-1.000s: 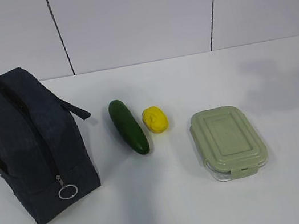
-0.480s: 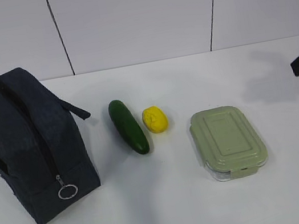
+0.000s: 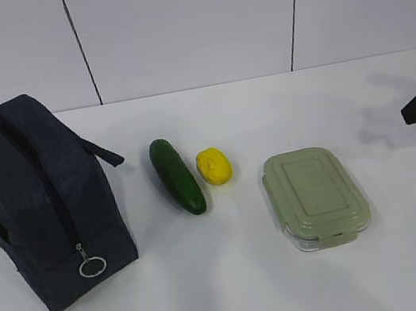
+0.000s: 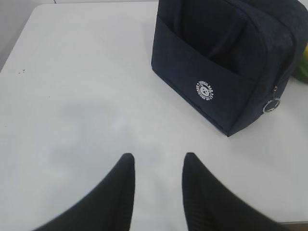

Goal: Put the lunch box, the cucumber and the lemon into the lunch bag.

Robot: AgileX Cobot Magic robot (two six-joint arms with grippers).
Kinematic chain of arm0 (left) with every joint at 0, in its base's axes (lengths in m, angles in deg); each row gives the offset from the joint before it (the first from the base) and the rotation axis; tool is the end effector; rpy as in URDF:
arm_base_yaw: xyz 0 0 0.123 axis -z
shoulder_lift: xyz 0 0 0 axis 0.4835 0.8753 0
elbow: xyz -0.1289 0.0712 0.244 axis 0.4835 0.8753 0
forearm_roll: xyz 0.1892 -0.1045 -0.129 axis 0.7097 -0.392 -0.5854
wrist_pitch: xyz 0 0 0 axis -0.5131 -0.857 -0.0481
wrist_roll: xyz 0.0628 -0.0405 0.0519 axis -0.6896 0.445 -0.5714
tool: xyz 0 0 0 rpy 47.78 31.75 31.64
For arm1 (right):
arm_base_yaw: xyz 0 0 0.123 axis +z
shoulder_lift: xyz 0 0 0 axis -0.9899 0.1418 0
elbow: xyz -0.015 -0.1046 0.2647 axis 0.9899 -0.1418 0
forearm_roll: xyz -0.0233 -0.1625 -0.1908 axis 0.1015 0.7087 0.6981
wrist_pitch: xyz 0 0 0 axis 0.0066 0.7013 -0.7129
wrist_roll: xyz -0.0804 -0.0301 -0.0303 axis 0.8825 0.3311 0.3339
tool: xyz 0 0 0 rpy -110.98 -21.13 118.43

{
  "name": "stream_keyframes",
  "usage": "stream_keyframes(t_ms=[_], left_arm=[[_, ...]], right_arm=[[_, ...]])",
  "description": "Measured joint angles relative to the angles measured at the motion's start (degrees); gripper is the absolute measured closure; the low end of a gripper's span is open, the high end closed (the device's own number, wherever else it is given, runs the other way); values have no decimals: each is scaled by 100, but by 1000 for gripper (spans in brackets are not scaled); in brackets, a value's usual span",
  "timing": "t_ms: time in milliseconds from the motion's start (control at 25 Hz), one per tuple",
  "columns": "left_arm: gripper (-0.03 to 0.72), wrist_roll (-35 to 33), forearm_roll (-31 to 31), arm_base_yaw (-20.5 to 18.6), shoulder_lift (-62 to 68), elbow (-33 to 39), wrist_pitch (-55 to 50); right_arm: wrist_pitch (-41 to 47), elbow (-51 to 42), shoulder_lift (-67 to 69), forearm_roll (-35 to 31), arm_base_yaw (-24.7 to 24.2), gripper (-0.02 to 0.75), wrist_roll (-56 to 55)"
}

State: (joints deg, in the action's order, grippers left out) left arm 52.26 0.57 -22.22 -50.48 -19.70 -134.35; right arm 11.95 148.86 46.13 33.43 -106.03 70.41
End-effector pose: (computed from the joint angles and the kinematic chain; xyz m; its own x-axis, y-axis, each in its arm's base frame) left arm -0.0073 0.0066 0.2799 -0.4871 -0.0083 -0.8733 0.0309 0.9992 -0.0267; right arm 0.3367 -0.0789 0.2017 -0.9423 0.0784 -0.3254 -0.1610 0.7461 0.6461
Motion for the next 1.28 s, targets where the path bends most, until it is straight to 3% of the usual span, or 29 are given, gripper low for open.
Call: stream_keyframes(t_ms=[840,1280], left_arm=[[446,0,0,0,0,0,0],[446,0,0,0,0,0,0]], right_arm=[[-31,38,932,-1076,22,312,-70],[-53,48,932,-897,-334,312,-167]])
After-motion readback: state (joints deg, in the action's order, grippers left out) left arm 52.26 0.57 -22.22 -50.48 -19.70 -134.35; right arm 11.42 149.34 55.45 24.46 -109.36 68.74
